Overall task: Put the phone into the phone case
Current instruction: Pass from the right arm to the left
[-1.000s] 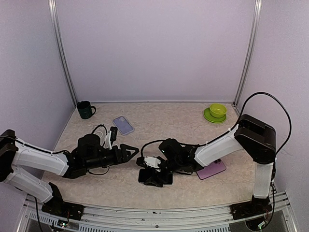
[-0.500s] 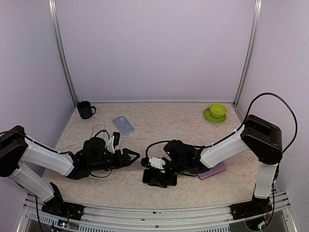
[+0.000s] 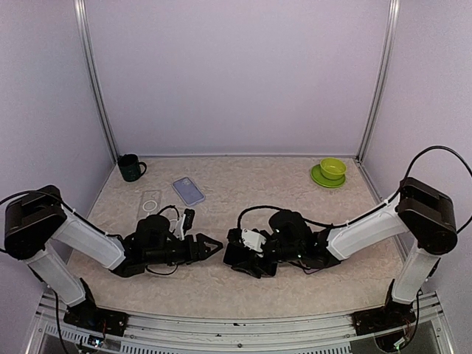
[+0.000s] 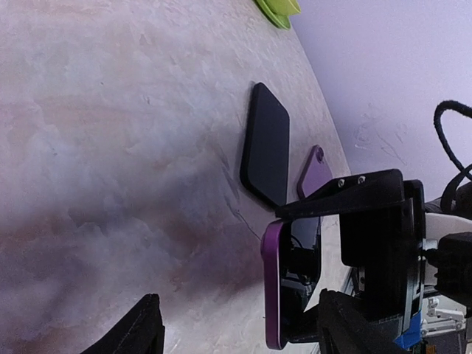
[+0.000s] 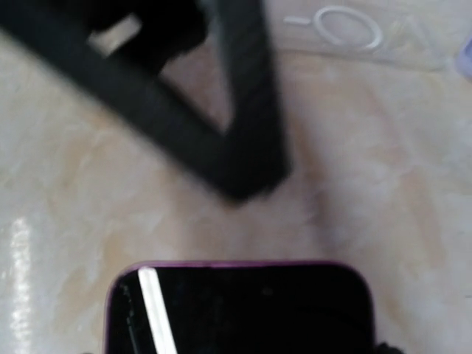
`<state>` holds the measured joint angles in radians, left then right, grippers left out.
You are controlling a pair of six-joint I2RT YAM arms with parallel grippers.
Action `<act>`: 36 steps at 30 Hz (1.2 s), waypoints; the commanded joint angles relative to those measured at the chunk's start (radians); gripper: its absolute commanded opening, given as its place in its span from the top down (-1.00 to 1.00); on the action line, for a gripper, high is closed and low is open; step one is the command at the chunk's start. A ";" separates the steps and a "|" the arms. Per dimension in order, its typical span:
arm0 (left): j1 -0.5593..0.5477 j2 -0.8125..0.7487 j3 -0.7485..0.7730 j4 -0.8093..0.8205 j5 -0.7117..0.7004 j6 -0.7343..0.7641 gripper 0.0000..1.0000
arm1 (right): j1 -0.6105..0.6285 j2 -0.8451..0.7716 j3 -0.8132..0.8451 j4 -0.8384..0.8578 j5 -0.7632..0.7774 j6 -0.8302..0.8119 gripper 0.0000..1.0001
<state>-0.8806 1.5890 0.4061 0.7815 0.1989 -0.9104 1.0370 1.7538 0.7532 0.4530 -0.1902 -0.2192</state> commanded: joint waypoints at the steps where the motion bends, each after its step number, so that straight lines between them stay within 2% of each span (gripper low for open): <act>1: -0.027 0.044 0.058 0.064 0.062 0.012 -0.38 | -0.009 -0.067 -0.028 0.124 0.050 0.018 -0.15; 17: -0.036 0.165 0.134 0.222 0.199 -0.049 -0.13 | -0.005 -0.118 -0.078 0.194 0.063 0.028 -0.13; 27: -0.036 0.186 0.161 0.248 0.231 -0.081 0.21 | 0.011 -0.099 -0.071 0.201 0.104 0.014 -0.17; 36: -0.037 0.202 0.163 0.260 0.227 -0.095 0.73 | 0.015 -0.098 -0.073 0.201 0.109 0.008 -0.17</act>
<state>-0.9104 1.7771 0.5480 0.9932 0.4023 -1.0039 1.0443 1.6695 0.6769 0.5983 -0.0986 -0.2039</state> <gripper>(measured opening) 0.178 0.739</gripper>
